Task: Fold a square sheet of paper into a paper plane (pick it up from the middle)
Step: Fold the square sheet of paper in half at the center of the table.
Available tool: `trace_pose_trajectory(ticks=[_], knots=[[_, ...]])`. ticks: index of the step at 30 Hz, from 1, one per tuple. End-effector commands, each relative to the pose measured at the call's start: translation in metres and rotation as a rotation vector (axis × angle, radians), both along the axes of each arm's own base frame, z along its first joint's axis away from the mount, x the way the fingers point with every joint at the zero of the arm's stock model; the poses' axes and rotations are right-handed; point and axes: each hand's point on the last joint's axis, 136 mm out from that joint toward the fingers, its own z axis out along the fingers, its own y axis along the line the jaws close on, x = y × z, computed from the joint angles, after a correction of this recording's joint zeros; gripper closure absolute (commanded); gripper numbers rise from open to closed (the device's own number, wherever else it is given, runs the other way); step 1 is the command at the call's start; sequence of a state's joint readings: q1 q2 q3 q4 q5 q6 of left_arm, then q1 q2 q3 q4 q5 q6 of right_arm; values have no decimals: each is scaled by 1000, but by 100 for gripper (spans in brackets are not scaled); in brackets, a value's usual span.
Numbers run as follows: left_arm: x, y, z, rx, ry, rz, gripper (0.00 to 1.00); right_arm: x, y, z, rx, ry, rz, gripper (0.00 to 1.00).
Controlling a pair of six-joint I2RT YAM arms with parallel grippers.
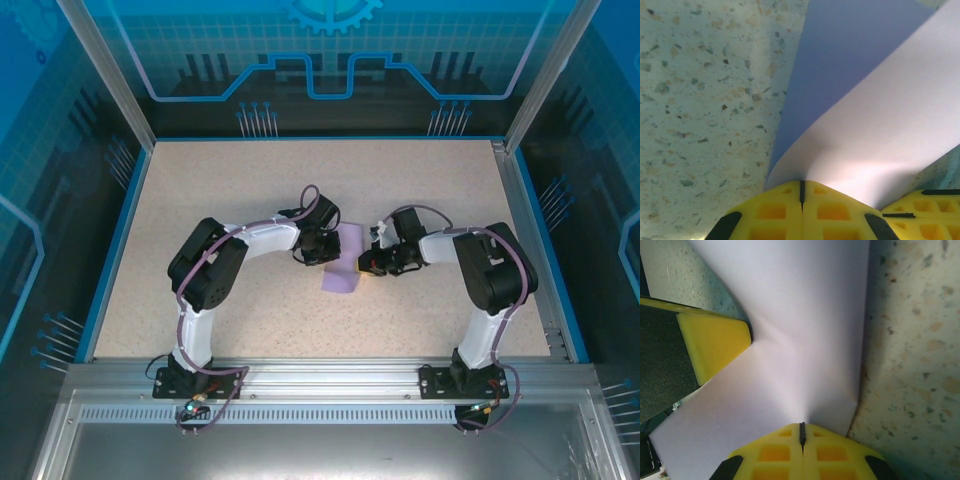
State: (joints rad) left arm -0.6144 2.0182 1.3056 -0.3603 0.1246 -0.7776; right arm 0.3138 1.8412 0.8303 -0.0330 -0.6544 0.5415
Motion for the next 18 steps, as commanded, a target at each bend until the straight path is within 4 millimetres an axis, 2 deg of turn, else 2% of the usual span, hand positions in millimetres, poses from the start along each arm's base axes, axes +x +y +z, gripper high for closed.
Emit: trace_pose_trajectory(ticks=[1, 5, 9, 13, 18], knots=[[-18, 11, -30, 72, 79, -25, 100, -13, -3, -9, -35, 33, 18, 100], [-18, 11, -30, 70, 80, -26, 100, -10, 7, 19, 28, -11, 27, 99], [-17, 9, -29, 65, 77, -27, 100, -13, 13, 32, 45, -38, 42, 99], [-17, 9, -29, 65, 76, -27, 100, -18, 12, 24, 34, -19, 34, 99], [-17, 10, -29, 63, 78, -25, 100, -30, 7, -2, 0, 24, 39, 99]])
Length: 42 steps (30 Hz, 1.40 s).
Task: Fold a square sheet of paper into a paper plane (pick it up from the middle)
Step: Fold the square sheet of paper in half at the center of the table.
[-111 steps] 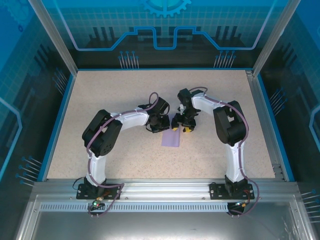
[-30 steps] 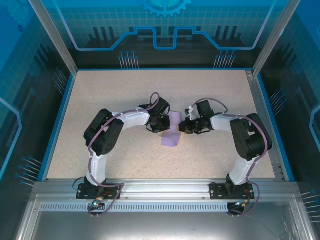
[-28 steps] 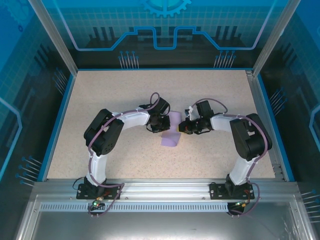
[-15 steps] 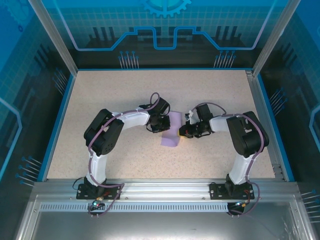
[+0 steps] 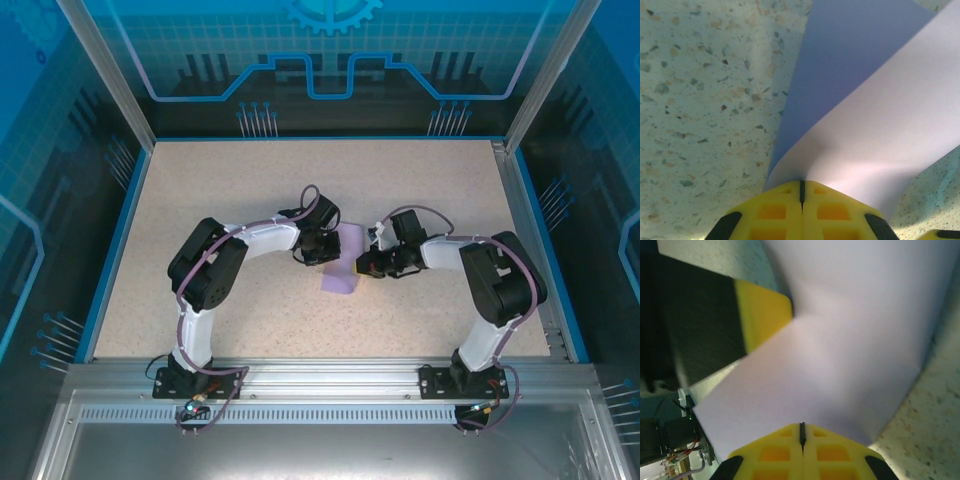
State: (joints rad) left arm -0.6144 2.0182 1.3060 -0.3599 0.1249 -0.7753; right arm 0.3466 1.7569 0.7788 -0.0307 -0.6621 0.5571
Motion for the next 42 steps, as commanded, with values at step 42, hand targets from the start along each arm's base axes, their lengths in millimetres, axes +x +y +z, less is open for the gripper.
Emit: trace_pose_trajectory(ticks=[42], knots=[[-19, 10, -30, 50, 73, -12, 100, -40, 10, 6, -10, 2, 72, 98]])
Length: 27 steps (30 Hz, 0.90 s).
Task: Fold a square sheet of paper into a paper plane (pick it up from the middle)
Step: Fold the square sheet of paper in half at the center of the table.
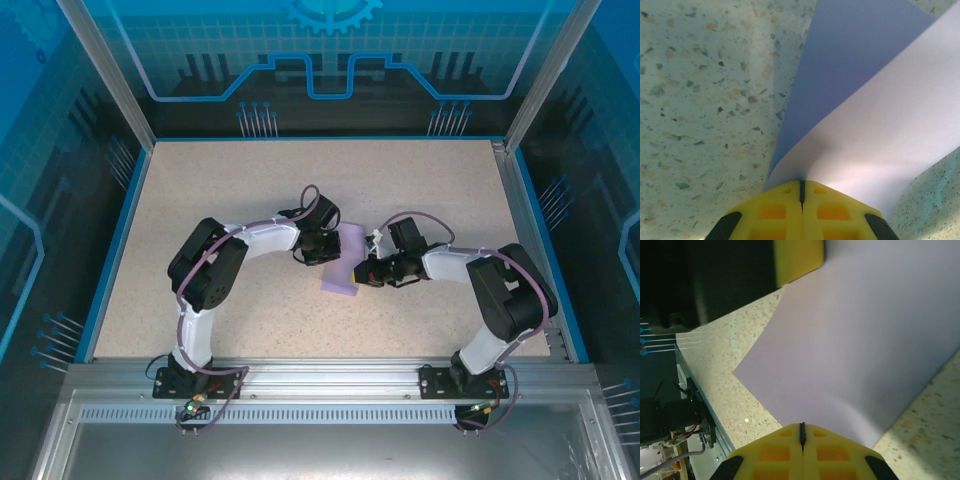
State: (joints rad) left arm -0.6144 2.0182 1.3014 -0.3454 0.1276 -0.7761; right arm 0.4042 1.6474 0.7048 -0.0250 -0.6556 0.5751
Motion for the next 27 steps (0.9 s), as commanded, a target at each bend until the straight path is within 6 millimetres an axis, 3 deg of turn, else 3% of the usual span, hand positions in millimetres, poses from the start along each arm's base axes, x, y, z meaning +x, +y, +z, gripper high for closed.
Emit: trace_pose_trajectory(ticks=[1, 10, 20, 27], knots=[[-20, 11, -31, 57, 81, -12, 100, -15, 0, -14, -33, 42, 30, 98], [-21, 12, -31, 59, 82, -14, 100, -29, -9, -43, -119, 96, 44, 99], [-22, 13, -32, 61, 86, -14, 100, -20, 0, -6, -44, 20, 51, 99], [-22, 12, -34, 60, 90, -17, 100, -29, -6, -40, -95, 97, 56, 99]])
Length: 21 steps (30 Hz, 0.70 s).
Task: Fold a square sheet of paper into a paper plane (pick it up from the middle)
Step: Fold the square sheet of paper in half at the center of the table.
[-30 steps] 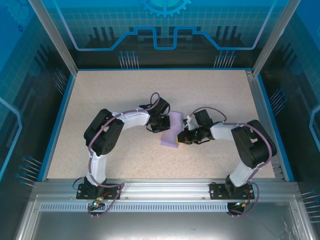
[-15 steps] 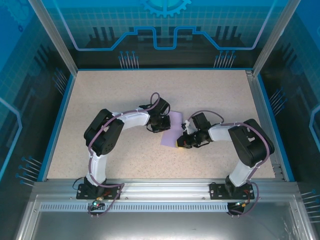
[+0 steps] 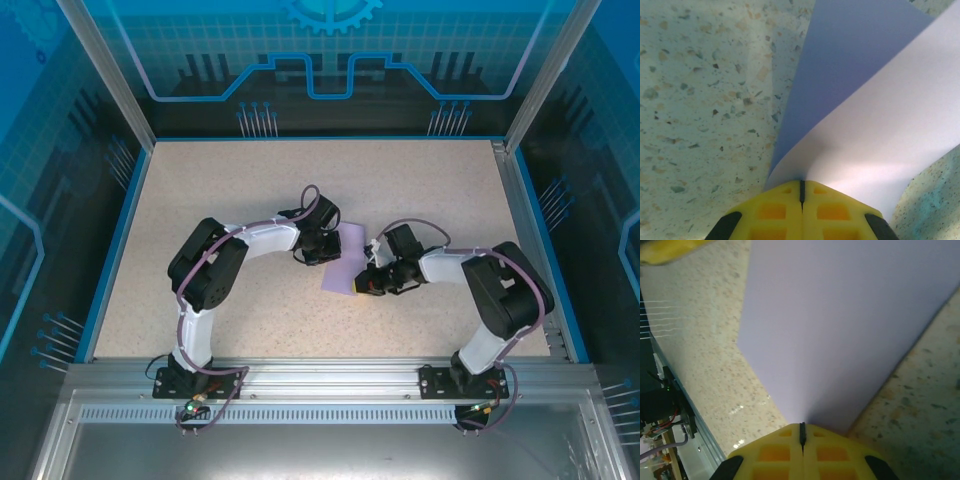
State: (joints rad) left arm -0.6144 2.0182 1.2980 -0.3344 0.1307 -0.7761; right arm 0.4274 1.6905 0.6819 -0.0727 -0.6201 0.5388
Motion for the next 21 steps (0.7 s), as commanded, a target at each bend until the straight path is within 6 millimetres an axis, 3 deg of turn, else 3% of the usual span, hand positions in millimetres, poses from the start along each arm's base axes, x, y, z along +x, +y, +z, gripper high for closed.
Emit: trace_pose_trajectory(ticks=[1, 5, 9, 12, 16, 21], knots=[[-23, 13, -34, 66, 94, -16, 100, -11, -2, -16, -30, 42, 23, 99], [-24, 14, -34, 69, 97, -17, 100, -6, -10, -5, -51, 29, 18, 99], [-25, 15, -34, 71, 97, -18, 100, 28, -9, 37, 33, -63, -24, 99], [-24, 14, -33, 69, 94, -16, 100, 61, -11, 50, 63, -105, -73, 99], [-25, 15, -35, 74, 101, -15, 100, 97, -7, 48, 79, -120, -104, 99], [-28, 16, -40, 79, 116, -16, 100, 116, -14, 39, 56, -113, -113, 99]])
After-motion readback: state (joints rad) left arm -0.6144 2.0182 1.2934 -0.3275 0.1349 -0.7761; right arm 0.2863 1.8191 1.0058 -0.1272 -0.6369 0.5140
